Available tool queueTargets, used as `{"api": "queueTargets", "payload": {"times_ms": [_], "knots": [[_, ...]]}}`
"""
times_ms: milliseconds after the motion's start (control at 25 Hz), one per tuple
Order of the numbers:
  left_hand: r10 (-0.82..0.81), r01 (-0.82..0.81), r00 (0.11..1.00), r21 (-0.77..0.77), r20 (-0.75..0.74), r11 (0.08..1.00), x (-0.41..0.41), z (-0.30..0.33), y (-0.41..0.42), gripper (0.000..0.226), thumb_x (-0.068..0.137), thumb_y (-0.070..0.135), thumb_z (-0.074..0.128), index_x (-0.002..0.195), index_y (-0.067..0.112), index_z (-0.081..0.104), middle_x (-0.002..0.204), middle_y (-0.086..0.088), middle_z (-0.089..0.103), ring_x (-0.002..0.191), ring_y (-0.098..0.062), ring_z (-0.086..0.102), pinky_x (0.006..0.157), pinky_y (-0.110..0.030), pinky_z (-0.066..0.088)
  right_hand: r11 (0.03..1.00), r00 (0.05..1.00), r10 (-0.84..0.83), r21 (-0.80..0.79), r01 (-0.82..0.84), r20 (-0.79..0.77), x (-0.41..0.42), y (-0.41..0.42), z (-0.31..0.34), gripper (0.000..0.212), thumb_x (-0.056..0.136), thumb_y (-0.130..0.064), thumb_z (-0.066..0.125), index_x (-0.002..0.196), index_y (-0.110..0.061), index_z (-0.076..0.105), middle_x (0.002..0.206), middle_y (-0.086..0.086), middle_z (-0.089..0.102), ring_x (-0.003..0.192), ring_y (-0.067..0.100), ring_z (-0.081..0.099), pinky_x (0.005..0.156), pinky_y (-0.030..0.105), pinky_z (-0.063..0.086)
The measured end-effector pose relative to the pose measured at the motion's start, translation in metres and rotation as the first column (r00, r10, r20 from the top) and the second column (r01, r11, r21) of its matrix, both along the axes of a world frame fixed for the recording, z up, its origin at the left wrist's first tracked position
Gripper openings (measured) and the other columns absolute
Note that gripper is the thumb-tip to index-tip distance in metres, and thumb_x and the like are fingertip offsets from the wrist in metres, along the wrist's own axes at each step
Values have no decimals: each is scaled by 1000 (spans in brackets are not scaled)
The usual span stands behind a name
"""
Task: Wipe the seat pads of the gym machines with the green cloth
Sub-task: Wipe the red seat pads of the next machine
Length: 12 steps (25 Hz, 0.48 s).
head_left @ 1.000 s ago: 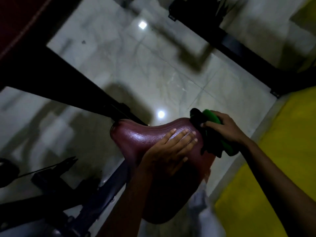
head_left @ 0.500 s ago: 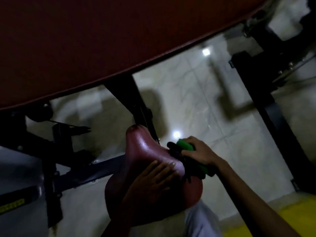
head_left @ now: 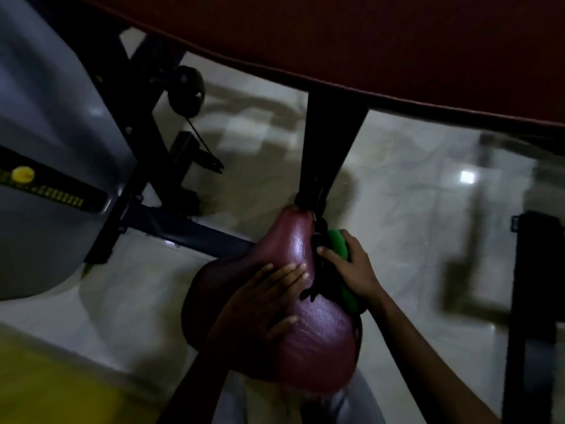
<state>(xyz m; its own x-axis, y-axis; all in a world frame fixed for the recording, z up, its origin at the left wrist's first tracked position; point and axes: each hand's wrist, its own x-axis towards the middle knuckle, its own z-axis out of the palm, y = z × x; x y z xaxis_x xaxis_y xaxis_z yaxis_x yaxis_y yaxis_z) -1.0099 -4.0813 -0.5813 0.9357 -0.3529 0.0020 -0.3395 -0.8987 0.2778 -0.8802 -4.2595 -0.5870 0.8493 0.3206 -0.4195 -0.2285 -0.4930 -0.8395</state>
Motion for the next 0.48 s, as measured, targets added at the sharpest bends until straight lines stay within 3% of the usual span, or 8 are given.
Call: {"api": "queueTargets", "payload": {"times_ms": [120, 200, 280, 320, 400, 480], "knots": [[54, -55, 998, -23, -6, 998, -3, 5, -2, 63, 95, 43, 48, 148, 12, 31, 156, 1, 25, 145, -11, 18, 117, -37, 21, 985, 985, 170, -6, -170, 6, -17, -23, 11, 28, 72, -45, 64, 99, -45, 54, 102, -1, 55, 96, 8, 55, 83, 27, 45], [32, -32, 999, -23, 6, 999, -2, 6, 0, 64, 96, 42, 48, 148, 11, 28, 157, 0, 22, 145, -11, 16, 117, -37, 20, 977, 977, 212, -29, -212, 9, -13, -26, 9, 23, 74, -42, 65, 95, -40, 57, 100, 1, 57, 95, 12, 56, 81, 30, 46], [96, -96, 995, -31, 0, 995, -3, 2, 1, 66, 96, 42, 47, 149, 9, 26, 158, -3, 20, 146, -13, 14, 117, -40, 21, 993, 992, 118, -16, -117, 47, 0, -6, 6, 27, 77, -40, 67, 99, -26, 60, 101, 3, 61, 95, 16, 60, 83, 33, 49], [207, -208, 978, -61, -16, 976, -4, 1, 1, 67, 97, 41, 47, 149, 7, 24, 158, -6, 18, 146, -15, 12, 117, -41, 21, 1000, 999, -2, 18, 1, 45, 9, 10, 3, 29, 79, -36, 68, 102, -21, 60, 103, 4, 64, 95, 17, 62, 84, 34, 50], [419, -421, 907, -101, -42, 901, -3, -1, 1, 71, 96, 41, 48, 149, 2, 21, 158, -10, 15, 147, -18, 11, 118, -40, 18, 972, 973, -227, 76, 224, 31, 30, 40, 5, 26, 83, -21, 67, 107, -14, 59, 102, 5, 66, 91, 15, 62, 81, 28, 49], [451, -454, 891, -85, -51, 887, -4, -3, 1, 73, 96, 43, 47, 149, 1, 21, 158, -12, 15, 147, -19, 10, 119, -38, 17, 967, 961, -256, 43, 252, 108, 35, 53, 11, 26, 84, -18, 65, 109, -13, 58, 99, 3, 65, 88, 13, 61, 77, 18, 47]]}}
